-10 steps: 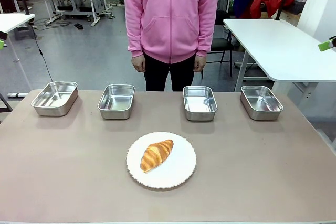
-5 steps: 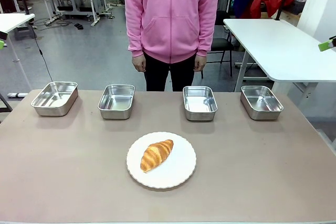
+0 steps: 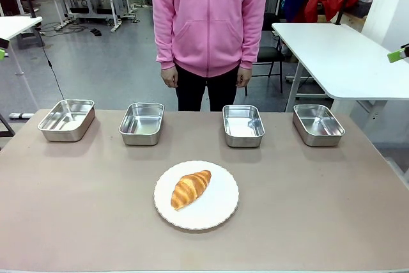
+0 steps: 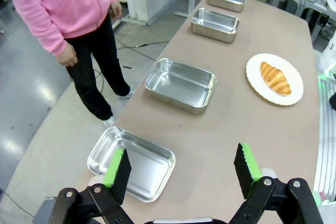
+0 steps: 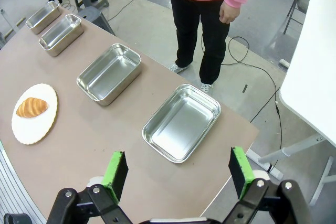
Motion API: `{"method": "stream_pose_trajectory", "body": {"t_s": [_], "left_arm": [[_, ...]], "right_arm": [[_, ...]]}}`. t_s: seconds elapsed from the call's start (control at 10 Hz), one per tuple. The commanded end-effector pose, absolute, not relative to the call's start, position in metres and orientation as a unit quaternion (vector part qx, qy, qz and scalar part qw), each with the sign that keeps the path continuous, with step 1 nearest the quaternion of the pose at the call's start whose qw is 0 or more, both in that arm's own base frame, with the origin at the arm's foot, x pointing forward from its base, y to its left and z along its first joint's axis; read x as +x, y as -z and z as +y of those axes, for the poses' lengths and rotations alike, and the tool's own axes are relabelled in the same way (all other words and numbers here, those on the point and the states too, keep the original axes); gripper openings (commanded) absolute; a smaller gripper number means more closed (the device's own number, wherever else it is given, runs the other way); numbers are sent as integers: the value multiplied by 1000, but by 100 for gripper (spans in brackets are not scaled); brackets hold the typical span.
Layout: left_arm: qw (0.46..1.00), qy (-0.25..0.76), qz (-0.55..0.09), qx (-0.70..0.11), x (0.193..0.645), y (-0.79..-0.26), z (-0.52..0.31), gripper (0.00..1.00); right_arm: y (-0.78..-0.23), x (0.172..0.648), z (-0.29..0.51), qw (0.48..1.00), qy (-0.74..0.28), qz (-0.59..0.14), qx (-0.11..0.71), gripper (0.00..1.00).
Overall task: Place the bread in the container.
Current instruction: Place the Butter Roll into the Airtight Container indicated by the human.
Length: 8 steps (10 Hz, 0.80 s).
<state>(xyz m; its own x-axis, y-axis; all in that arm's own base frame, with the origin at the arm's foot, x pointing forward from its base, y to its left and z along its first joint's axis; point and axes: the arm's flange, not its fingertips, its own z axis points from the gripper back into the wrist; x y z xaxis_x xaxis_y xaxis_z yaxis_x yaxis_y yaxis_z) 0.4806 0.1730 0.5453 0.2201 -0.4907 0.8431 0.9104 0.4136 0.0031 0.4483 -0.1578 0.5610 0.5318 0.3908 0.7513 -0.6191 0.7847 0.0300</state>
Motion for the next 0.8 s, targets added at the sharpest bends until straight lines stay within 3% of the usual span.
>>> {"method": "stream_pose_trajectory", "body": {"t_s": [0.0,0.7], "left_arm": [[737,478,-404,-257,481,-548,173,100],[737,478,-404,-257,481,-548,173,100]], "right_arm": [[-561,449,-157,860,-293,-389,152,100],[-561,449,-157,860,-293,-389,152,100]]}}
